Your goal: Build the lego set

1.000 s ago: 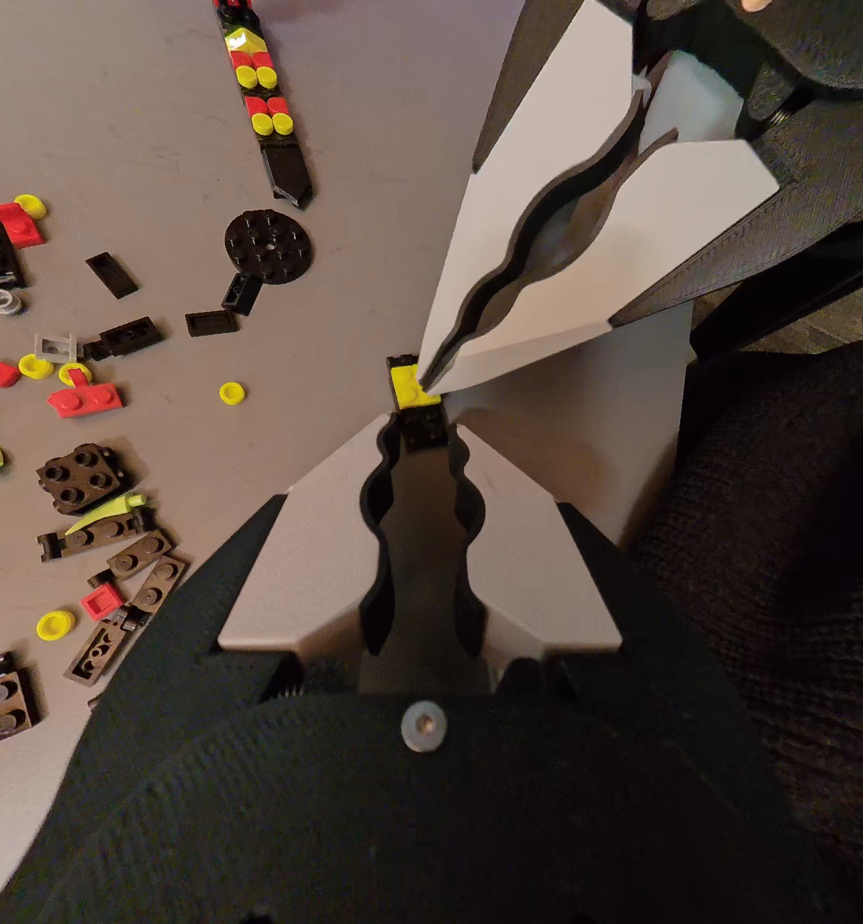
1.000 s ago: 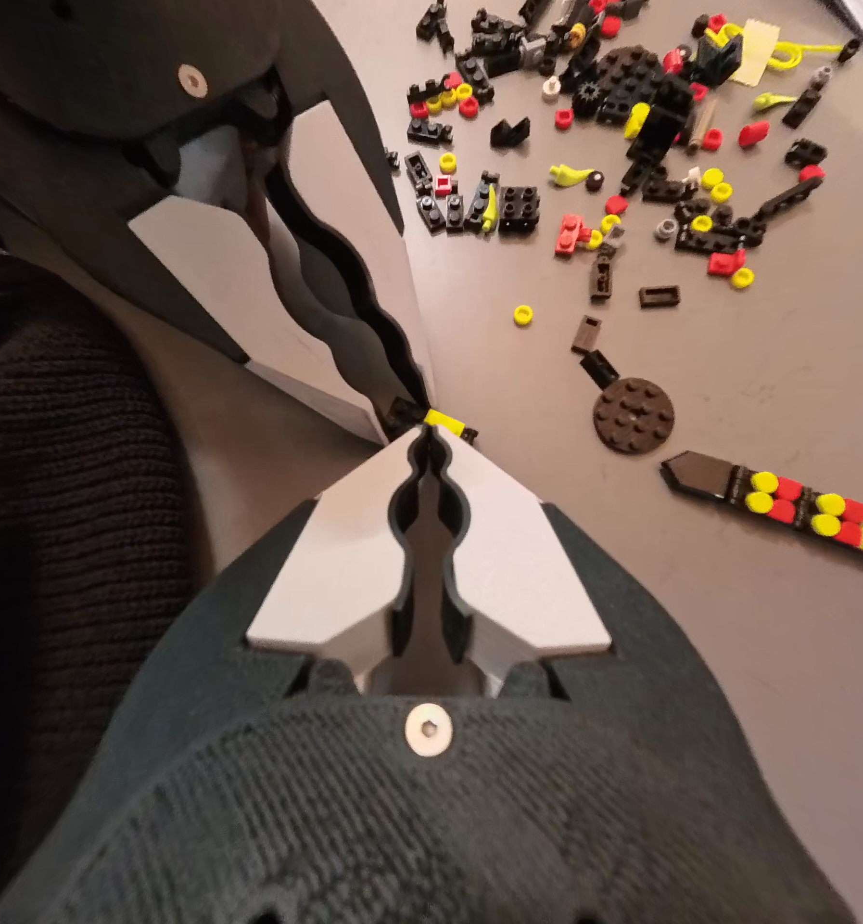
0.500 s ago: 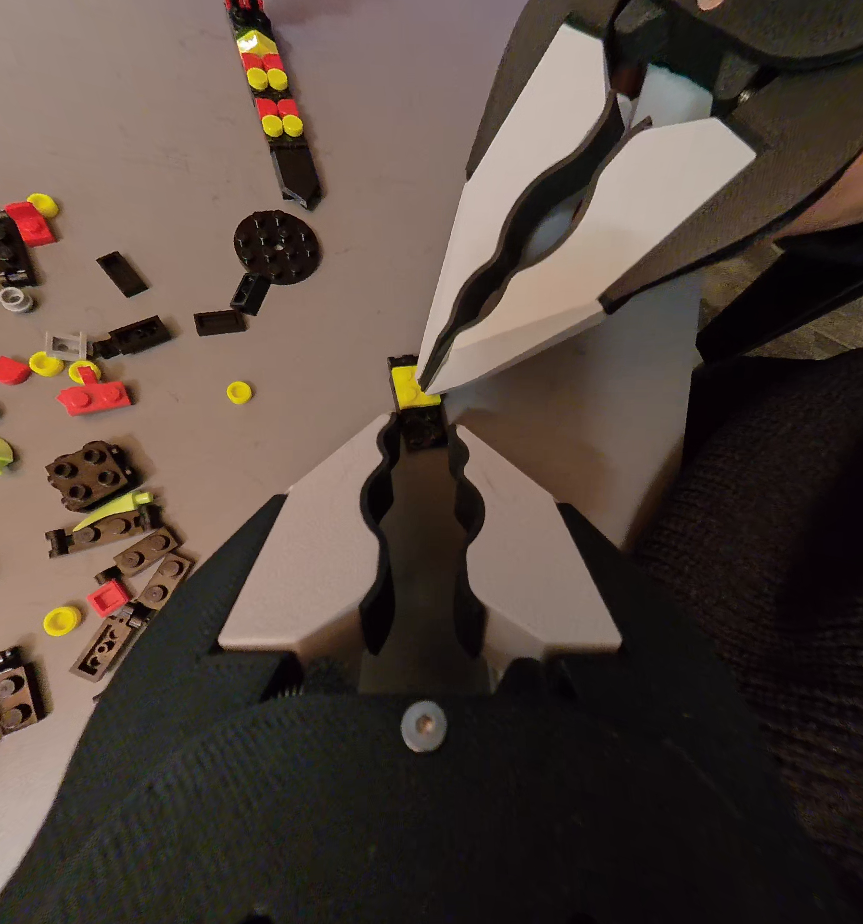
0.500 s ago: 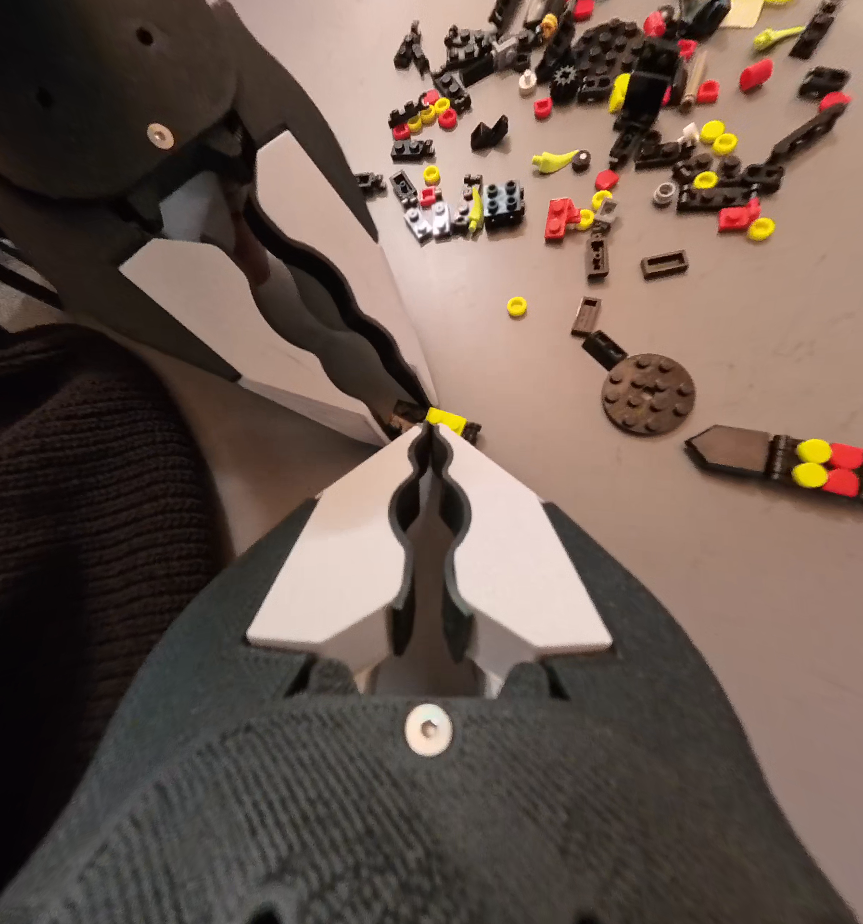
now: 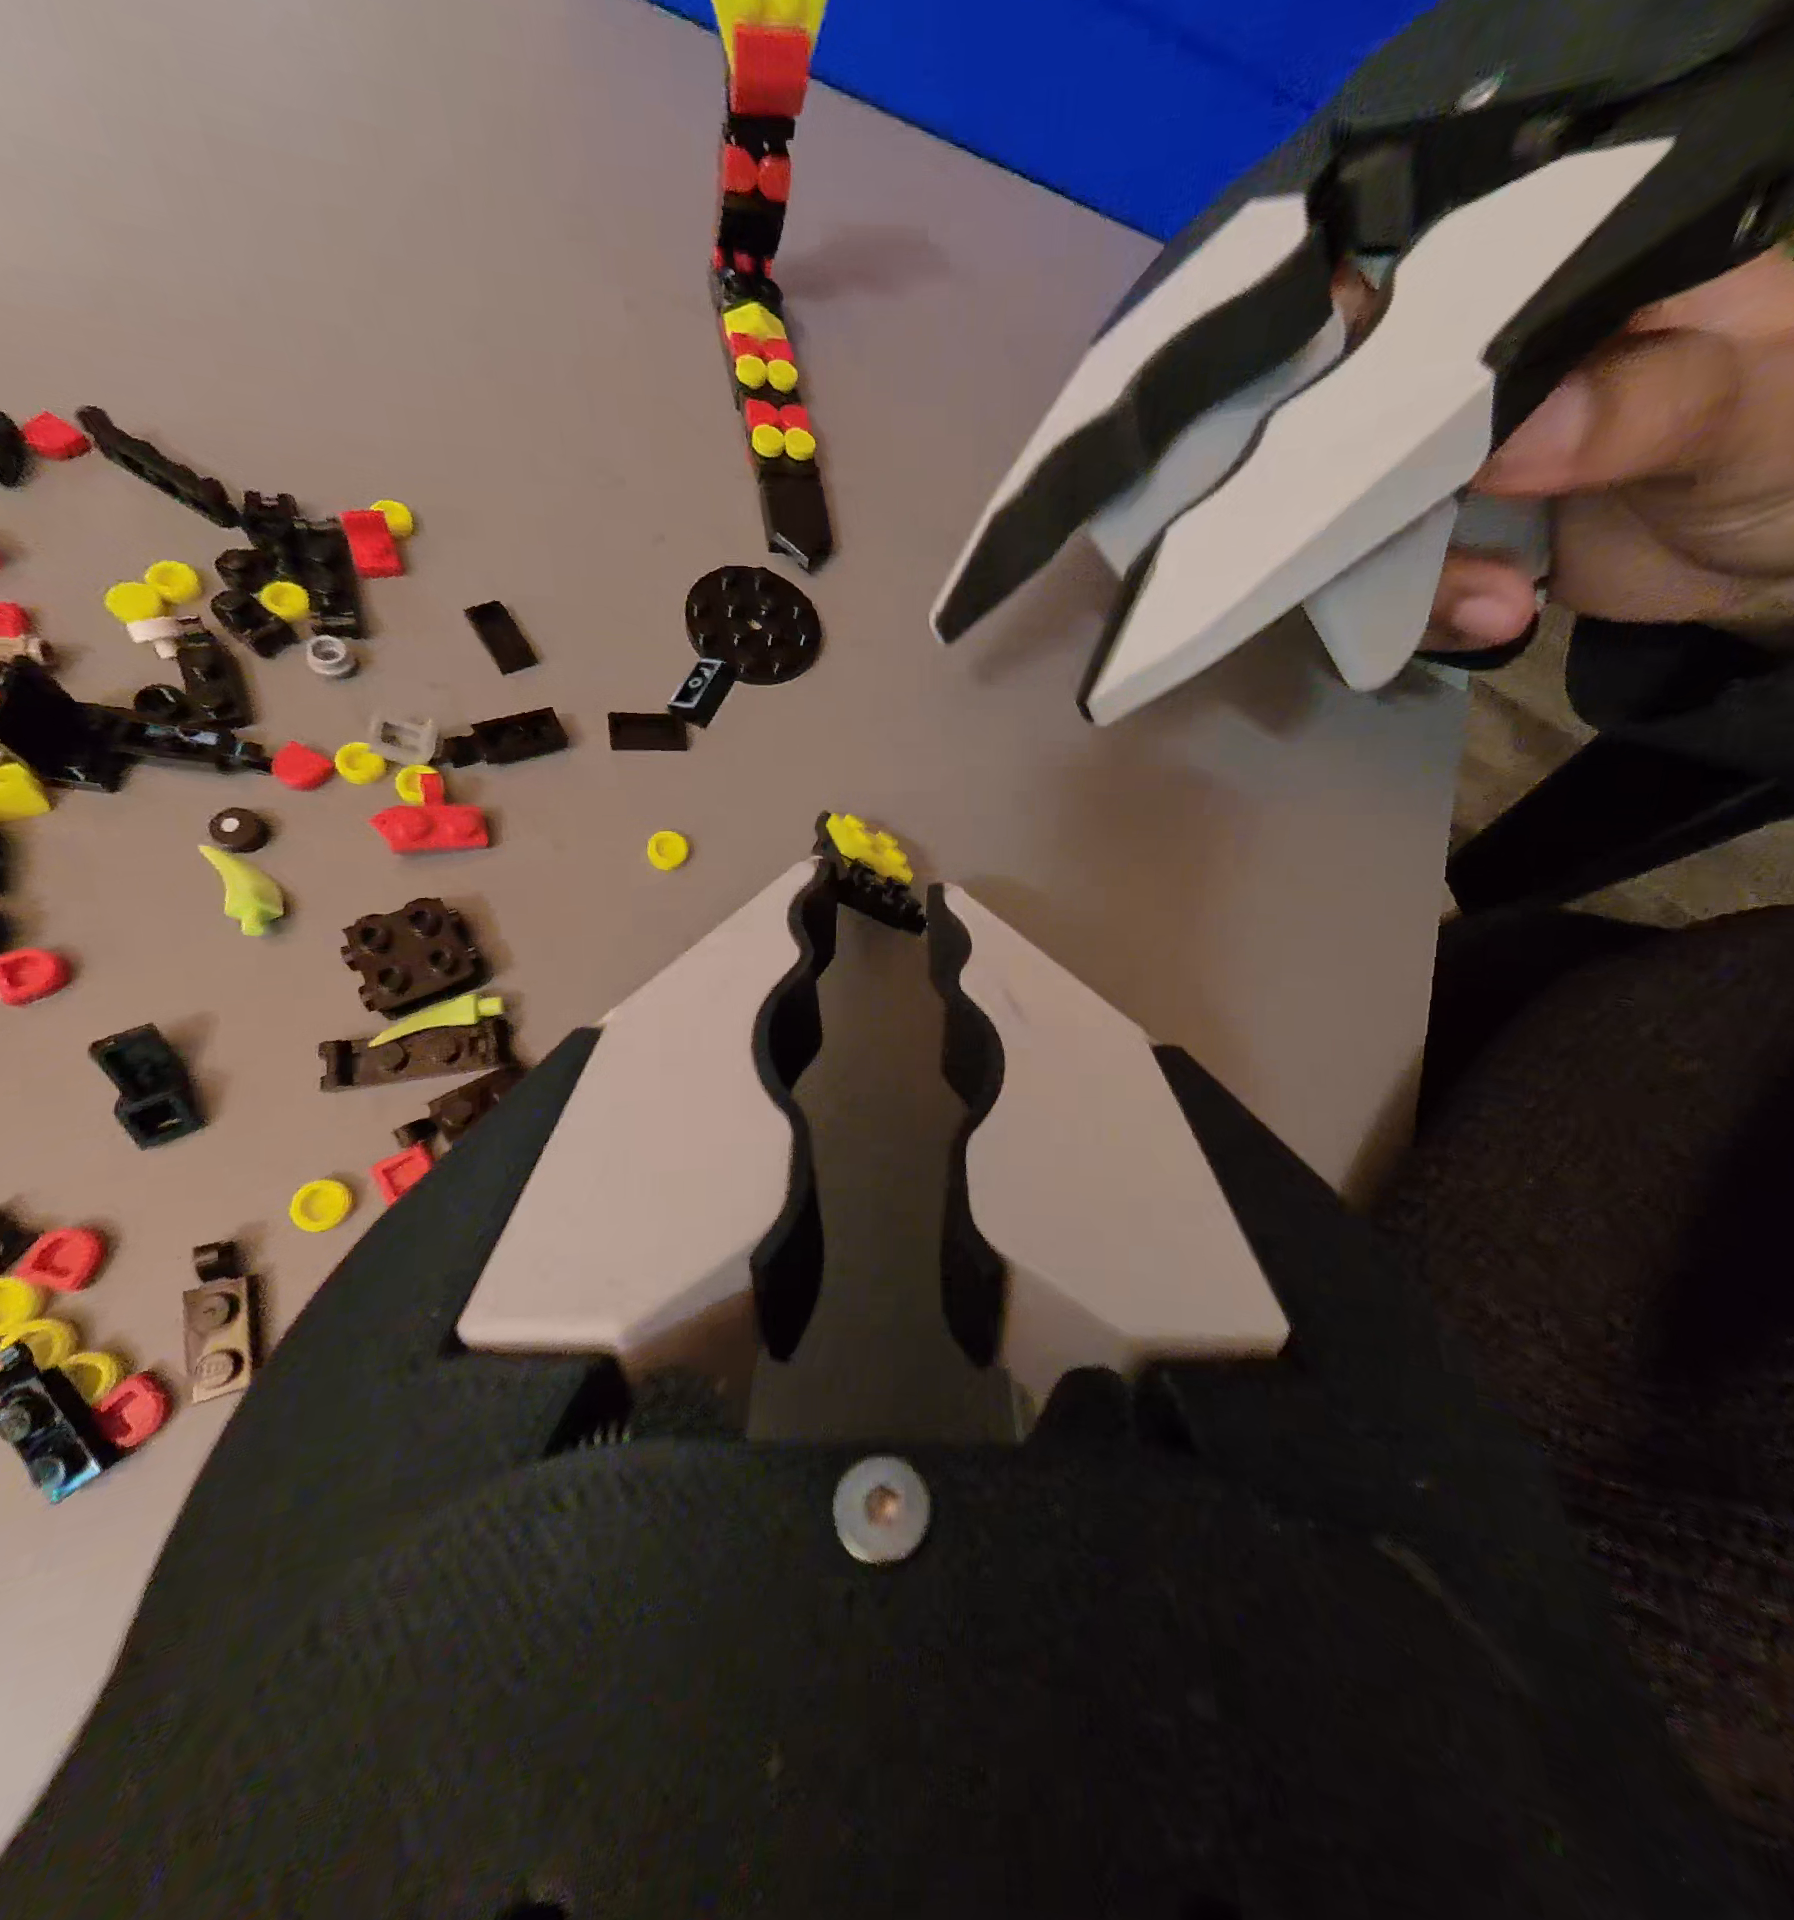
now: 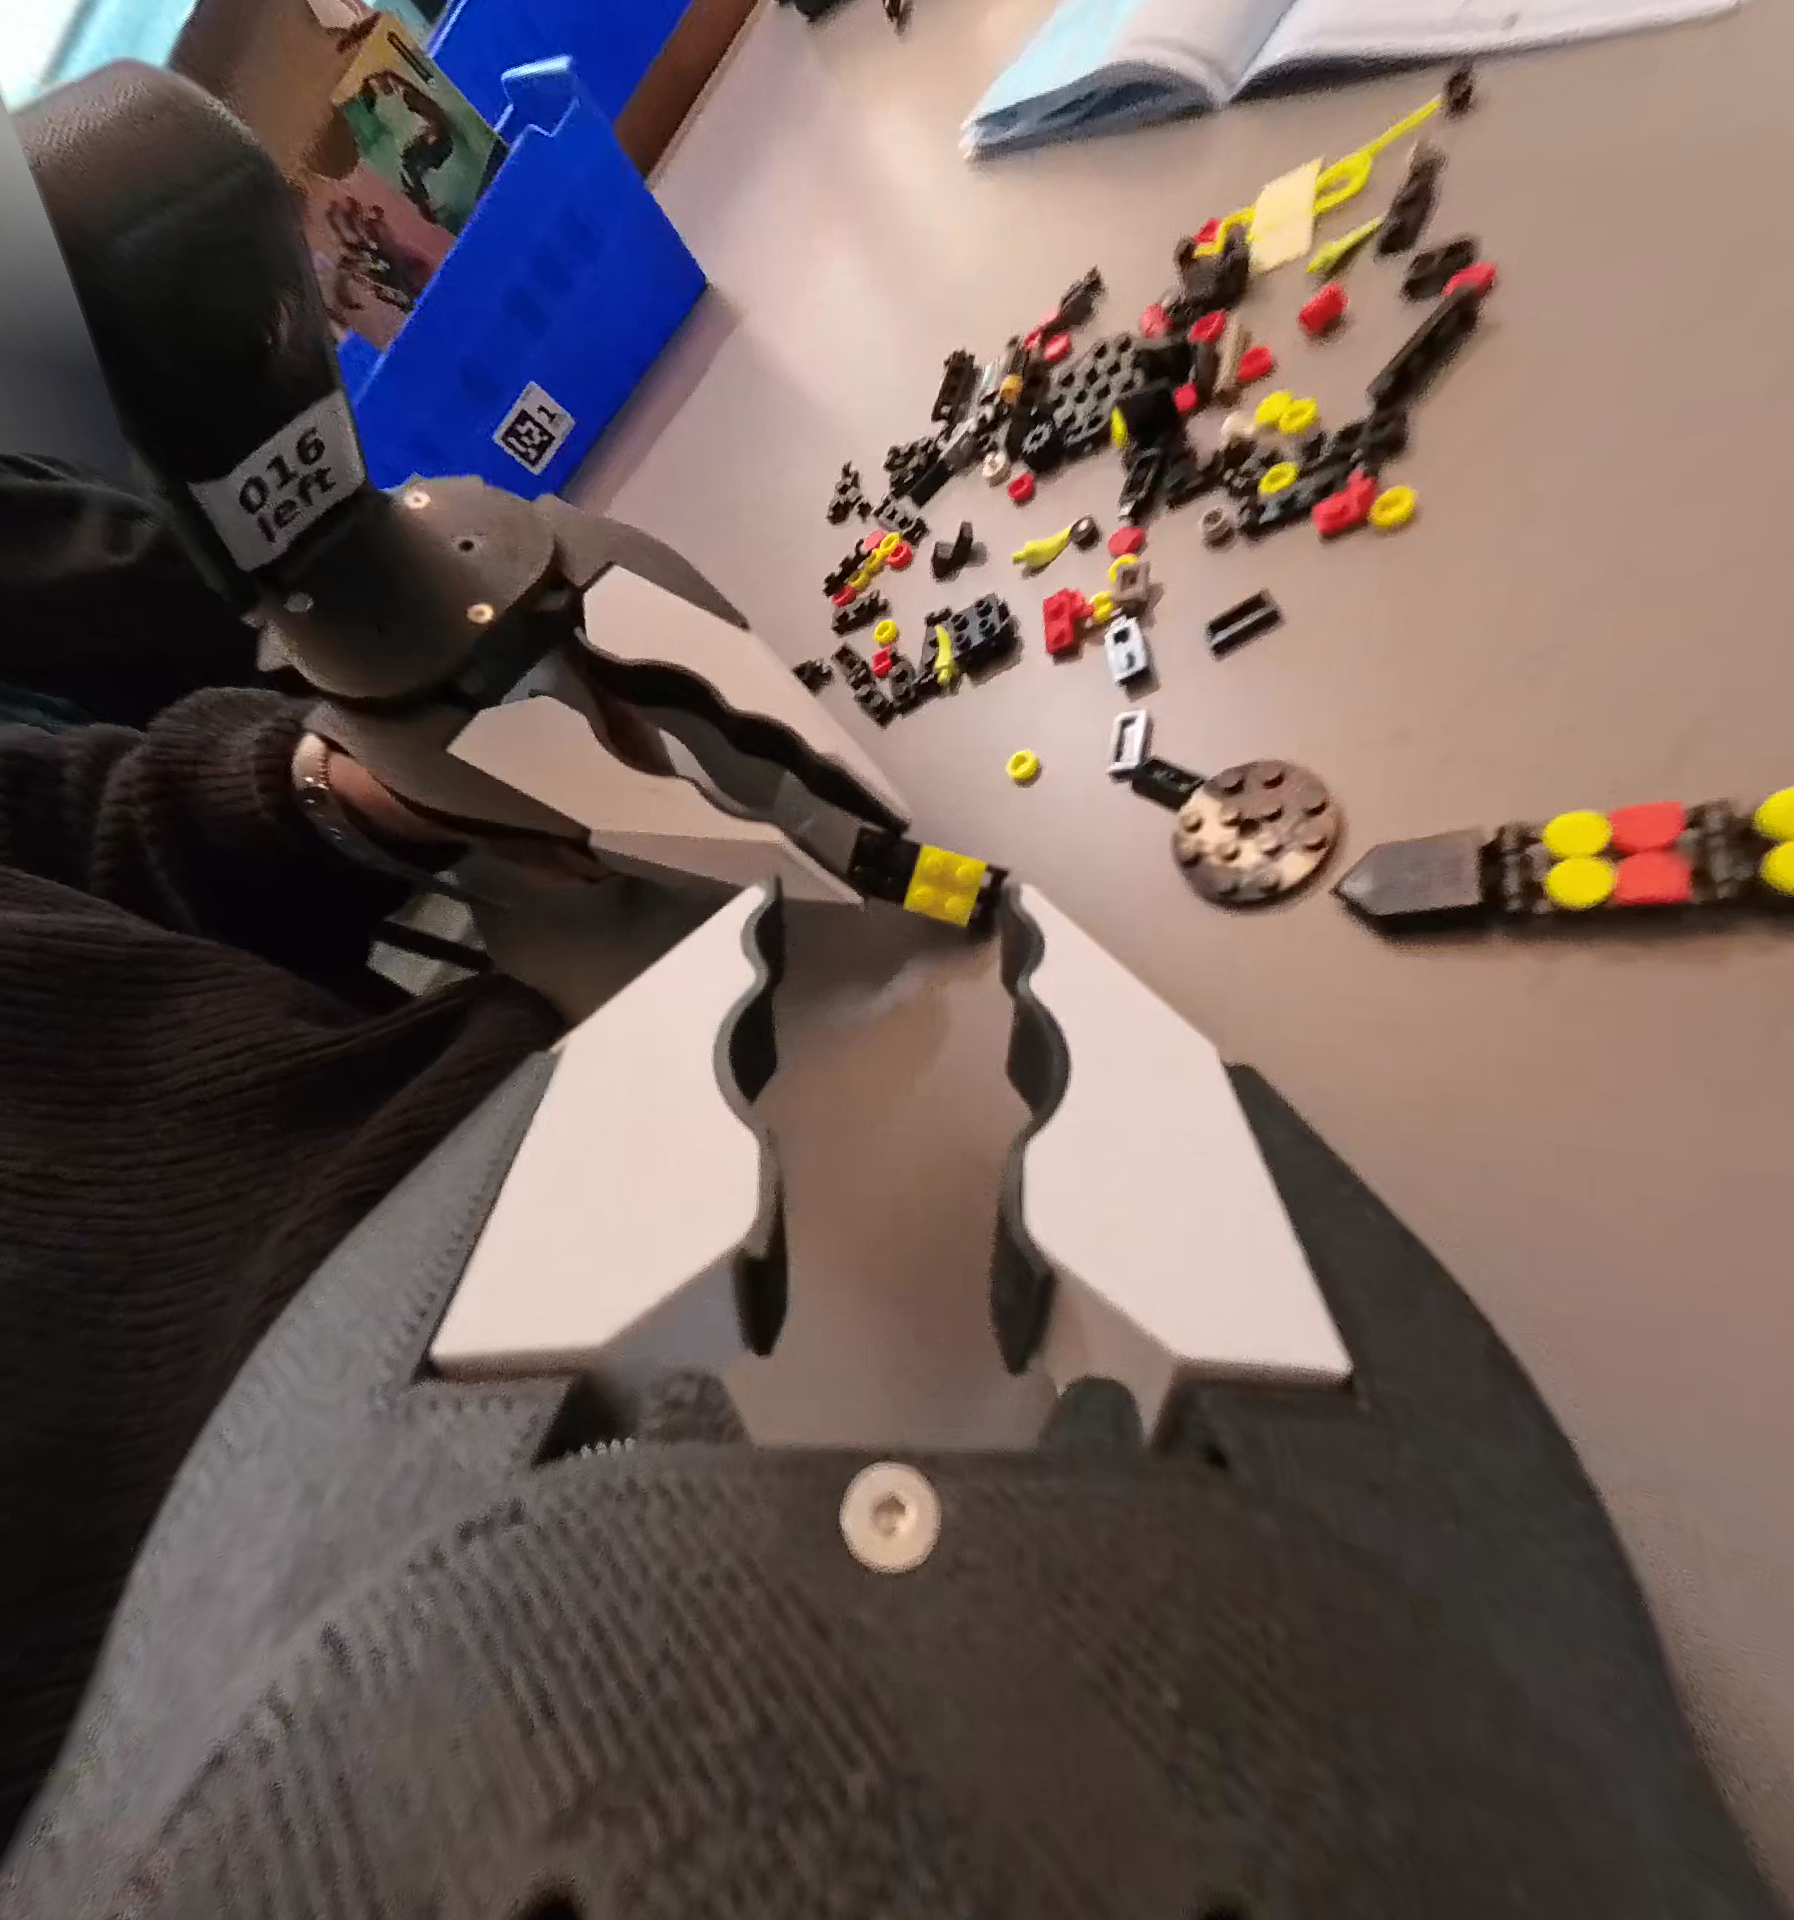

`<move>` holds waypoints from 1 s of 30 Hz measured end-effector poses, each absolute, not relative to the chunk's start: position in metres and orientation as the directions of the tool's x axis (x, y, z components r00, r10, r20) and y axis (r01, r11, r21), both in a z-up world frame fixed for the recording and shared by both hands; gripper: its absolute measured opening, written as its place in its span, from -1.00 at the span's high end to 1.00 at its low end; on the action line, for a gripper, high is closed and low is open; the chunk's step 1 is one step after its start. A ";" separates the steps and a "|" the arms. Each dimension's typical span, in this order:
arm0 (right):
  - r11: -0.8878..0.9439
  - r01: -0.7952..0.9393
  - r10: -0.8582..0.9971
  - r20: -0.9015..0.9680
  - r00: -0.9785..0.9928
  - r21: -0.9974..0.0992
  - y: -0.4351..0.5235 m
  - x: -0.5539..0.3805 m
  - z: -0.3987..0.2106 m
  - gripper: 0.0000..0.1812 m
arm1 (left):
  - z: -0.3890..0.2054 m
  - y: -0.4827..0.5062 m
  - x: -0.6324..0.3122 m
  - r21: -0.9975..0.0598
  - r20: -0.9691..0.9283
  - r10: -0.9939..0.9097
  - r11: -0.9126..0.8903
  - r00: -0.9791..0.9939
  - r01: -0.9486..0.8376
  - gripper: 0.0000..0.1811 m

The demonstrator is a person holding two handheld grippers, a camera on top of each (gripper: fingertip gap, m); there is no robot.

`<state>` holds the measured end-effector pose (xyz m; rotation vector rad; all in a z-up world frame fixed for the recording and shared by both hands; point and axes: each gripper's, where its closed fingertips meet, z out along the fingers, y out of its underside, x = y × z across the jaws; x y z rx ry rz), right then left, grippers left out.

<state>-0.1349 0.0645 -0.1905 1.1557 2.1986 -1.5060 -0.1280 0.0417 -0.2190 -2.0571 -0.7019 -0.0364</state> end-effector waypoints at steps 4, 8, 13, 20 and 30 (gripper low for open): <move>0.174 0.761 0.457 -0.633 -0.625 -0.625 0.061 -0.129 -0.199 0.49 | -0.214 0.043 -0.127 -0.784 0.298 0.454 -0.385 0.840 0.486 0.85; 0.209 0.748 0.473 -0.605 -0.641 -0.629 0.061 -0.126 -0.203 0.48 | -0.210 0.046 -0.124 -0.796 0.306 0.431 -0.373 0.849 0.476 0.85; 0.406 0.601 0.507 -0.378 -0.775 -0.689 0.058 -0.119 -0.215 0.50 | -0.219 0.042 -0.124 -0.757 0.330 0.456 -0.396 0.827 0.520 0.85; 0.494 0.552 0.500 -0.301 -0.812 -0.672 0.054 -0.113 -0.227 0.50 | -0.240 0.033 -0.114 -0.694 0.279 0.435 -0.525 0.856 0.493 0.85; 0.423 0.603 0.519 -0.364 -0.773 -0.676 0.060 -0.120 -0.221 0.50 | -0.242 0.045 -0.118 -0.719 0.081 0.445 -0.593 0.892 0.362 0.85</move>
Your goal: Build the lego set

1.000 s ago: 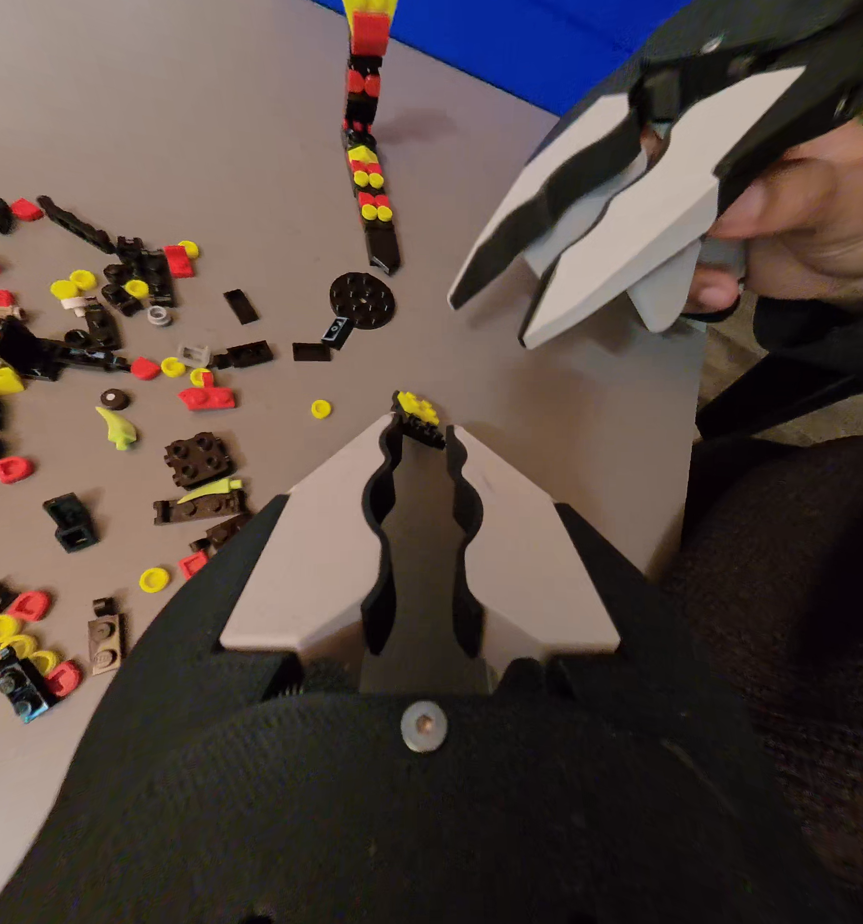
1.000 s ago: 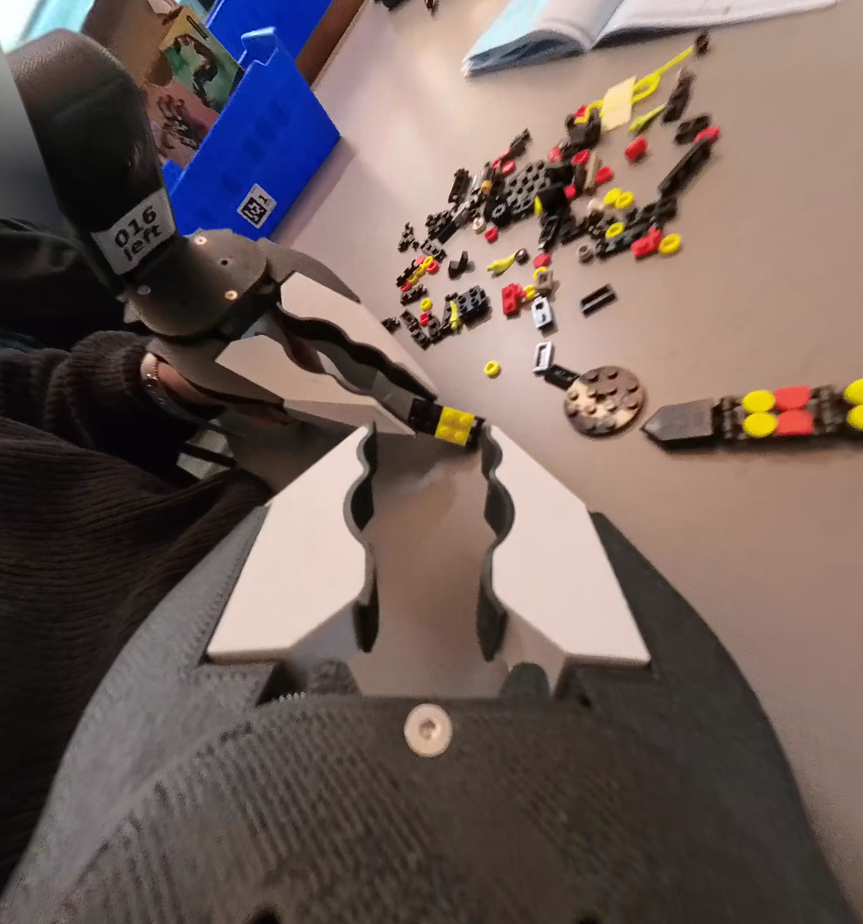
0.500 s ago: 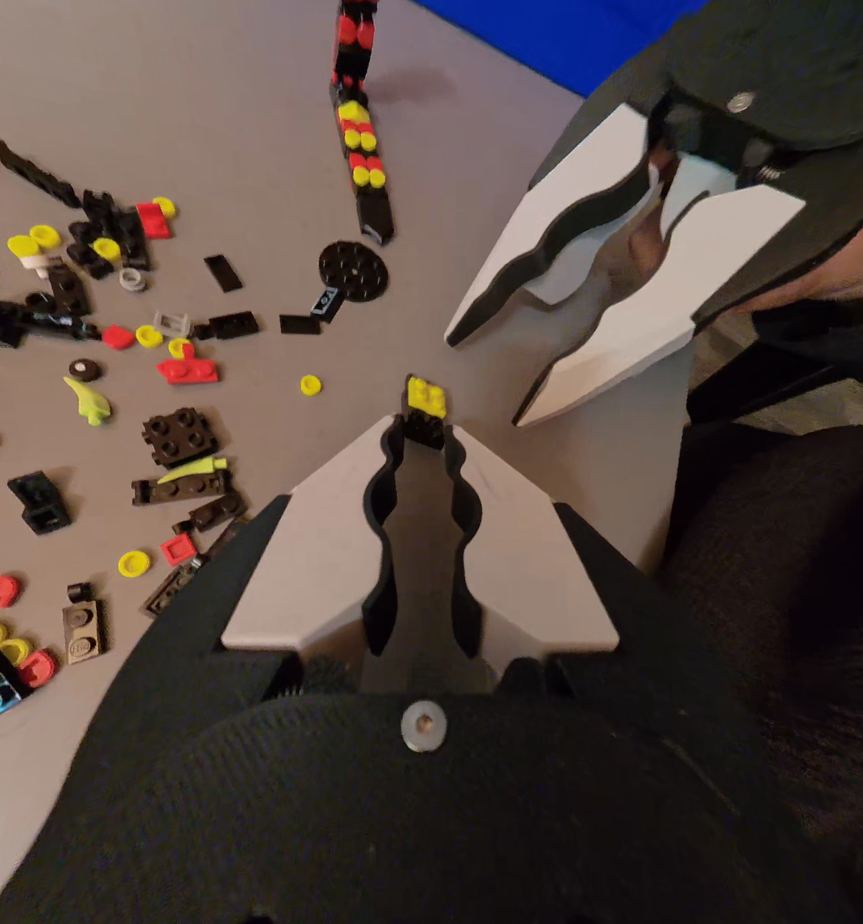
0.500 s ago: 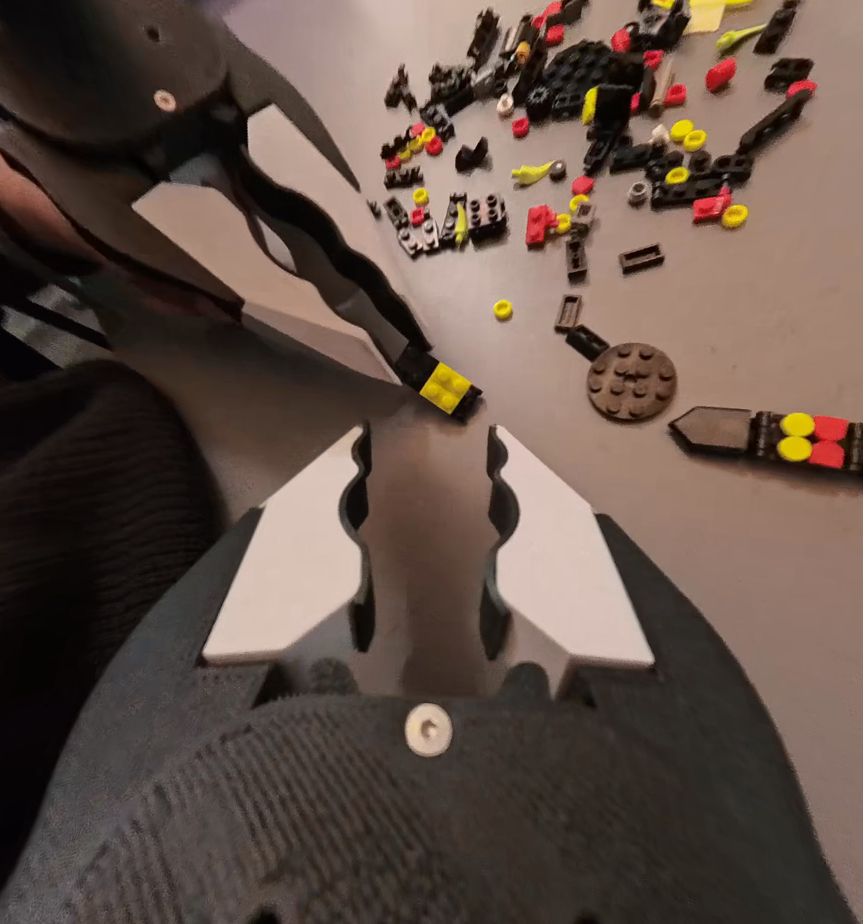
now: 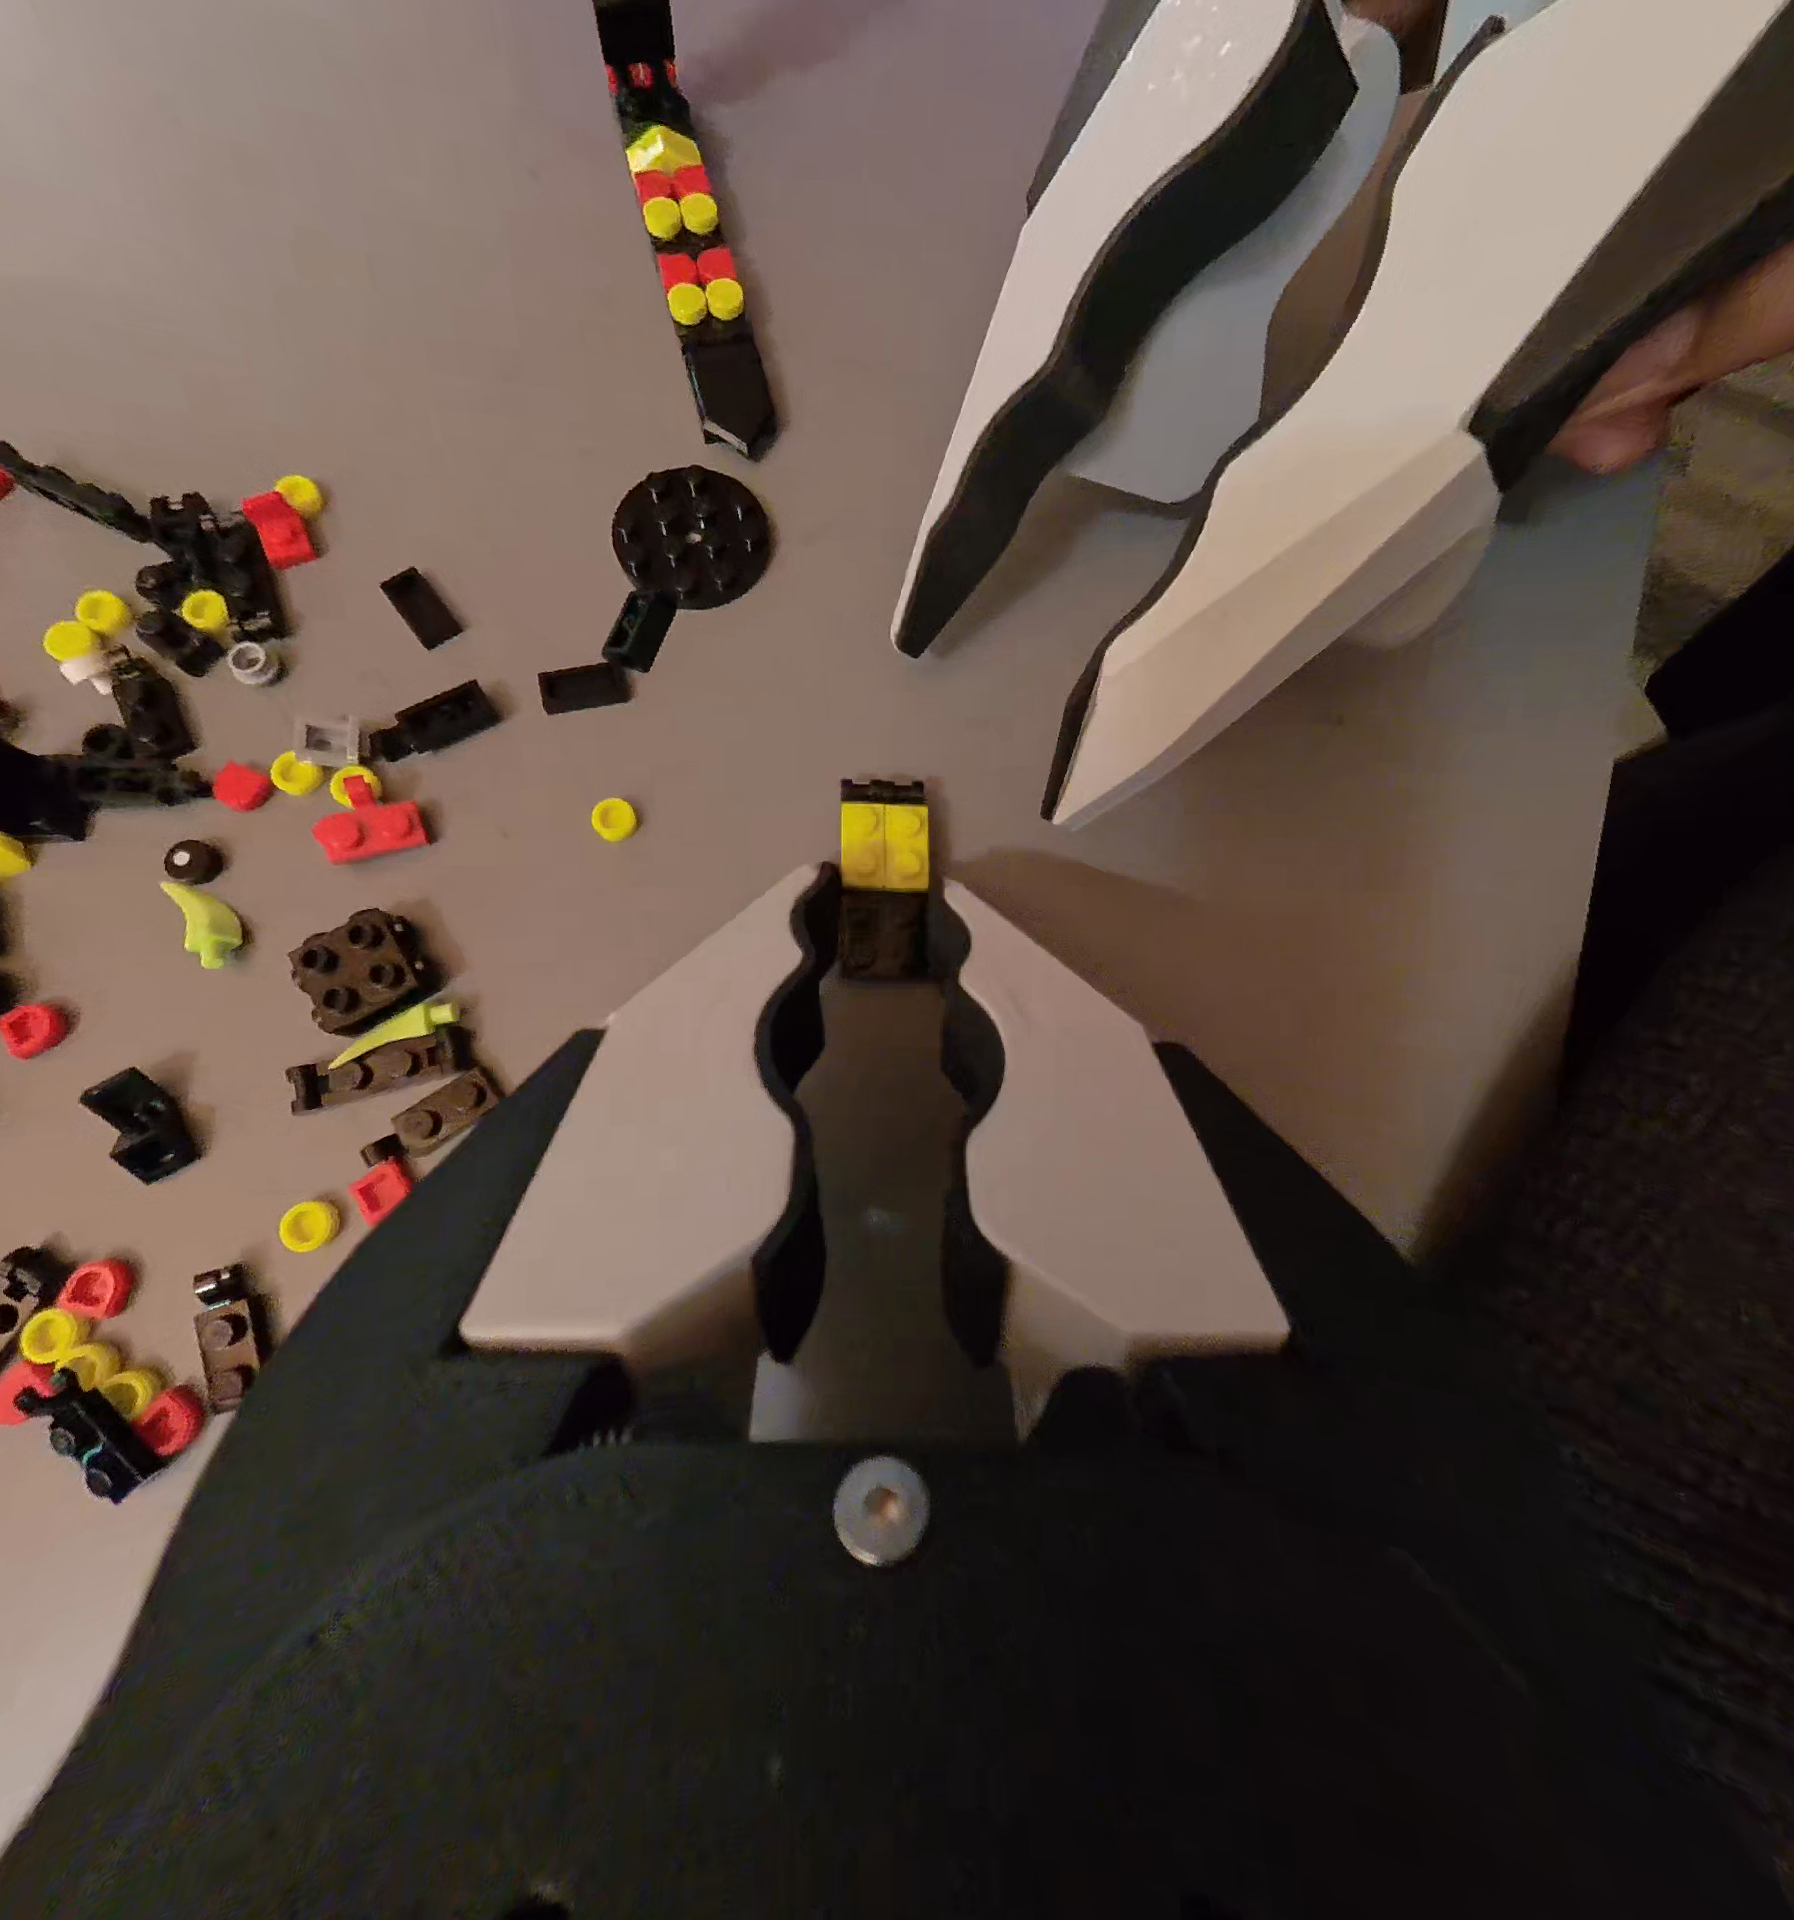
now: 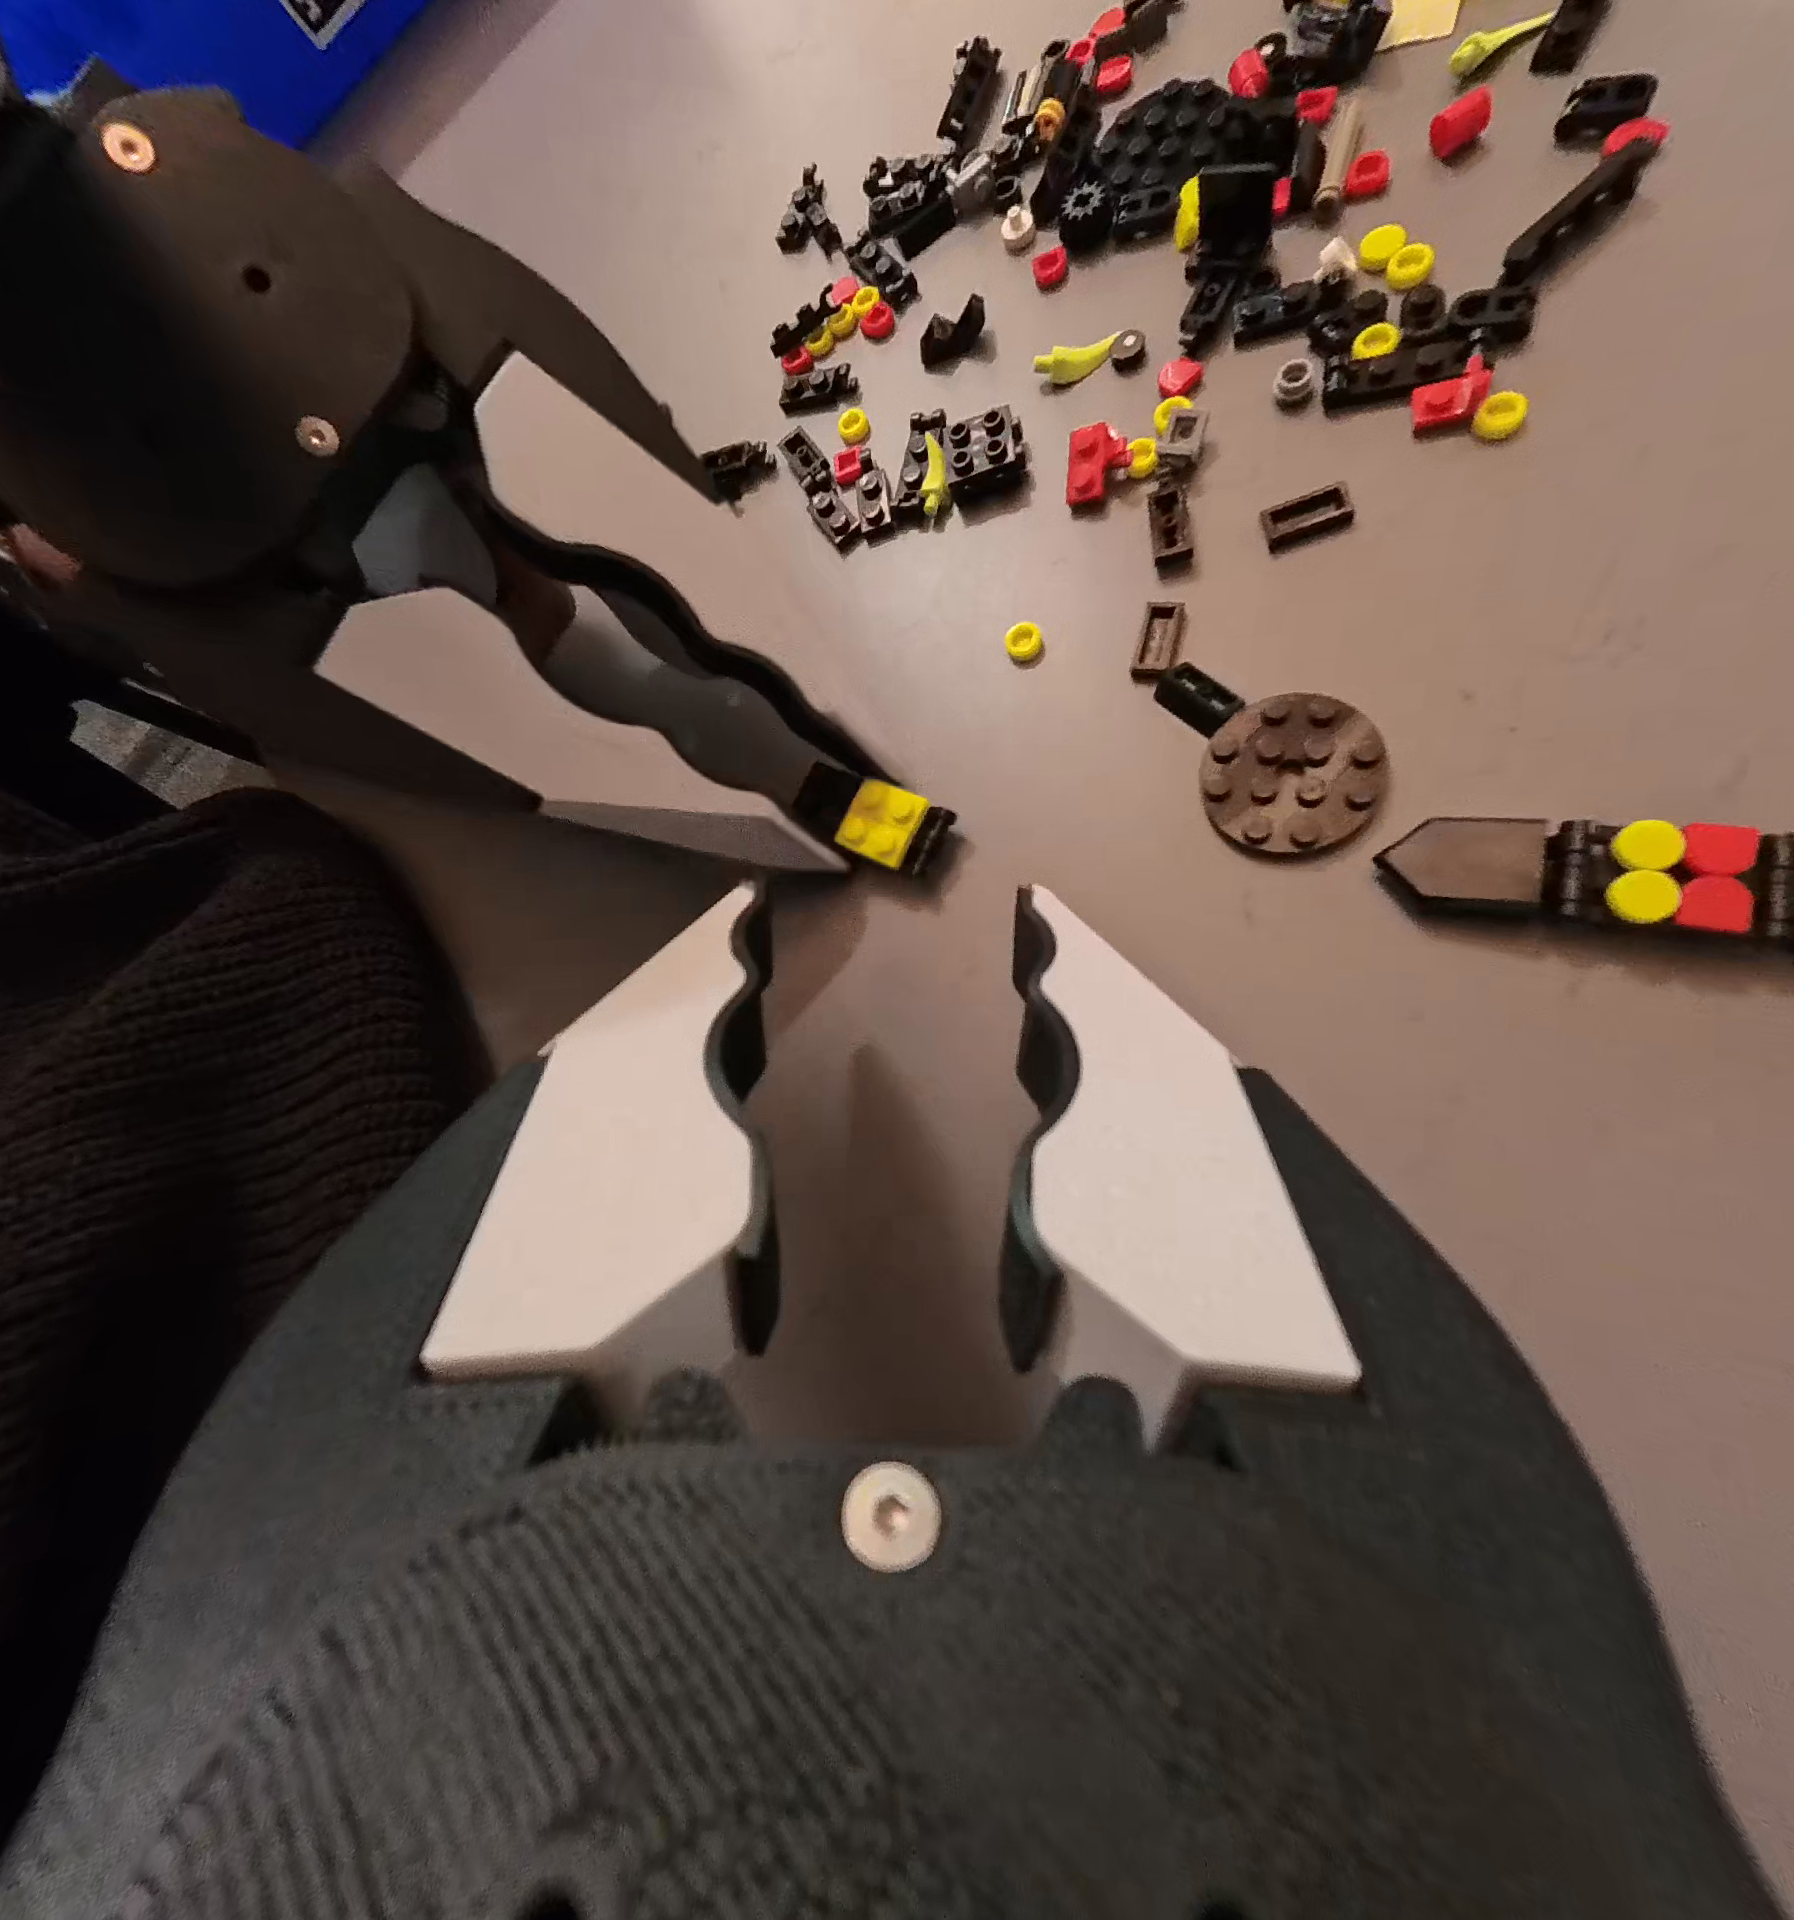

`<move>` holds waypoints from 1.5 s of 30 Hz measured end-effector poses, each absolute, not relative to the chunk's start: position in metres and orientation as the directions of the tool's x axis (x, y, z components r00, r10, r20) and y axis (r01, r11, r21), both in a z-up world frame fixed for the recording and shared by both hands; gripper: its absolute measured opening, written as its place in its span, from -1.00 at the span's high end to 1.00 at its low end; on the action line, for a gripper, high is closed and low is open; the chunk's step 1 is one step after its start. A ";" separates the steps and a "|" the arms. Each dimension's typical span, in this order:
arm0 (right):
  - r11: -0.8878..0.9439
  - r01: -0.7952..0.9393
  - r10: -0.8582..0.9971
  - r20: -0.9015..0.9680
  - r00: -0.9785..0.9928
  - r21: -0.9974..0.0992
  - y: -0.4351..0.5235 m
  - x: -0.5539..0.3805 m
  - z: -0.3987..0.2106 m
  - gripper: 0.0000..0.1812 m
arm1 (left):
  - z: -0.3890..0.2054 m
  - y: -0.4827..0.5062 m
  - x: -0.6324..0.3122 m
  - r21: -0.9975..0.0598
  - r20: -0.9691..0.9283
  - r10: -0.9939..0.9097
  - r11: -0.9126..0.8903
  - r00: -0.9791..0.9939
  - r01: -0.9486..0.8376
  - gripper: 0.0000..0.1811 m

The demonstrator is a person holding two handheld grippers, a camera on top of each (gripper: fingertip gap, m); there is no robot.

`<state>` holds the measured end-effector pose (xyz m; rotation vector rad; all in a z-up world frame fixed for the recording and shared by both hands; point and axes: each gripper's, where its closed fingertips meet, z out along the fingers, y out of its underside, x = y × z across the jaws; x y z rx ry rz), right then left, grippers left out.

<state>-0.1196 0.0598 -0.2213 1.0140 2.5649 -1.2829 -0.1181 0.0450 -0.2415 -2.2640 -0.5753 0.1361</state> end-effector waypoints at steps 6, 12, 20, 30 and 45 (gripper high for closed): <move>0.301 0.576 0.587 -0.328 -0.740 -0.760 0.068 -0.140 -0.199 0.22 | -0.217 0.043 -0.132 -0.806 0.128 0.483 -0.458 0.866 0.374 0.85; -0.049 0.587 0.363 -0.562 -0.743 -0.808 0.062 -0.133 -0.132 0.33 | -0.146 0.050 -0.128 -0.970 0.046 0.424 -0.198 0.905 0.142 0.85; -0.052 0.652 0.212 -0.646 -0.733 -0.756 0.046 -0.112 -0.126 0.63 | -0.131 0.058 -0.109 -0.964 -0.222 0.389 -0.226 0.894 -0.141 0.85; -0.009 0.740 0.187 -0.728 -0.659 -0.672 0.047 -0.108 -0.141 0.90 | -0.145 0.064 -0.104 -0.897 -0.393 0.361 -0.353 0.846 -0.266 0.85; -0.004 0.784 0.199 -0.769 -0.608 -0.621 0.050 -0.112 -0.148 0.90 | -0.153 0.061 -0.107 -0.903 -0.354 0.360 -0.372 0.863 -0.216 0.85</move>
